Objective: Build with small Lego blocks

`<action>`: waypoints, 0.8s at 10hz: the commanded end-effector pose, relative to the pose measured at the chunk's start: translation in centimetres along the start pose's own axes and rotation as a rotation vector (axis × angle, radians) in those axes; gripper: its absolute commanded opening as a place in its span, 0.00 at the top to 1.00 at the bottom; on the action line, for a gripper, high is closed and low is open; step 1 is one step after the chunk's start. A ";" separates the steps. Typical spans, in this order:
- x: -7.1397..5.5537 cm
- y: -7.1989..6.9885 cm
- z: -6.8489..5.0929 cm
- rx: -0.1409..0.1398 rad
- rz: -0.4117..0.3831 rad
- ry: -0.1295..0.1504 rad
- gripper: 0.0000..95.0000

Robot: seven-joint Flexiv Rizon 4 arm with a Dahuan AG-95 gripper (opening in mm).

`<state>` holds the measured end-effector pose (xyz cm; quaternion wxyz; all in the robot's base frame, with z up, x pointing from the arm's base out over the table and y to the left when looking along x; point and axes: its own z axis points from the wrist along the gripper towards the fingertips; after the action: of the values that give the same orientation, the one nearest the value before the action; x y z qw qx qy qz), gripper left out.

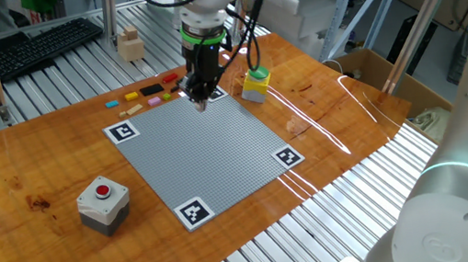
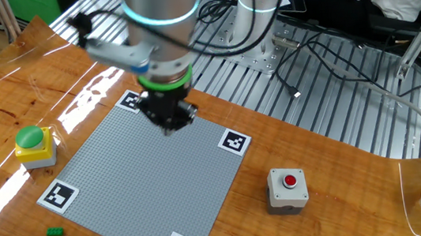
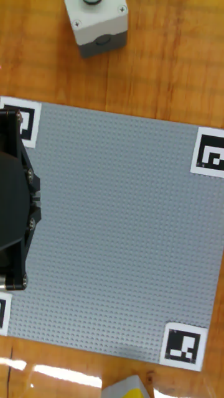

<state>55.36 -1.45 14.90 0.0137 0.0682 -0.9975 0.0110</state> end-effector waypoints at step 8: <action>-2.0 -0.7 1.8 -0.012 0.068 -0.029 0.80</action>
<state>57.23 -1.82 13.23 0.0020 0.0325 -0.9995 0.0038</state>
